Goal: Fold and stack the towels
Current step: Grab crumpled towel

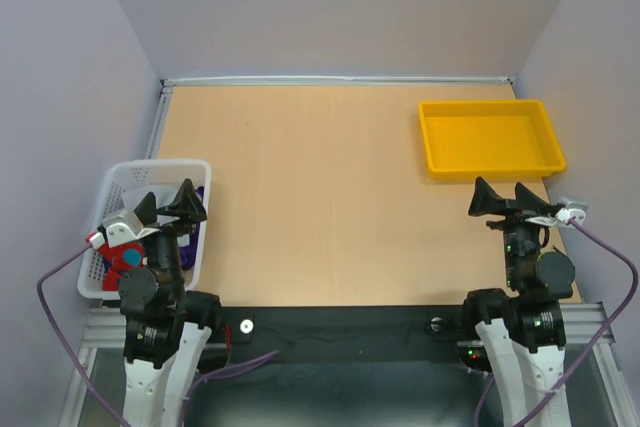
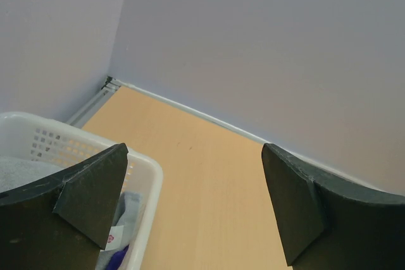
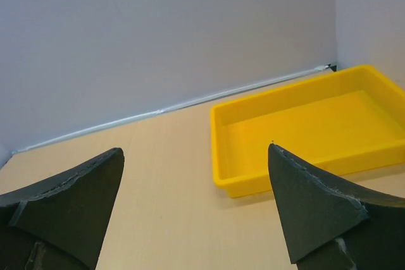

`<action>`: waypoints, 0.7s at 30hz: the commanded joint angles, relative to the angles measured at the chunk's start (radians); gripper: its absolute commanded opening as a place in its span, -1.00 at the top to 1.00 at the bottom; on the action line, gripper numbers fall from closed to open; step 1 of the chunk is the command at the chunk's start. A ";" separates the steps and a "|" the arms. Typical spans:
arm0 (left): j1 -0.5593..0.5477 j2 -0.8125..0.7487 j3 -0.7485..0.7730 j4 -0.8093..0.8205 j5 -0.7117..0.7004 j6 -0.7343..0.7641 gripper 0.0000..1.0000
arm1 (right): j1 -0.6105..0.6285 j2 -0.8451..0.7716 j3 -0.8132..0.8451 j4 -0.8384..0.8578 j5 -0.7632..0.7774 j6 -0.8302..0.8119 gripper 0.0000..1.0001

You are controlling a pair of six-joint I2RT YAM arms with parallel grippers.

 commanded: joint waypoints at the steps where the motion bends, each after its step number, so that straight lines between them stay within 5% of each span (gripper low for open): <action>1: 0.002 -0.115 0.031 0.037 -0.014 -0.013 -0.98 | -0.003 -0.014 0.044 0.012 -0.007 -0.016 -1.00; 11: 0.002 0.067 0.077 -0.033 -0.075 -0.129 -0.97 | 0.005 -0.013 0.023 0.012 -0.042 -0.032 -1.00; 21: 0.006 0.655 0.252 -0.309 -0.261 -0.342 -0.97 | 0.088 -0.003 0.017 0.006 -0.057 -0.030 -1.00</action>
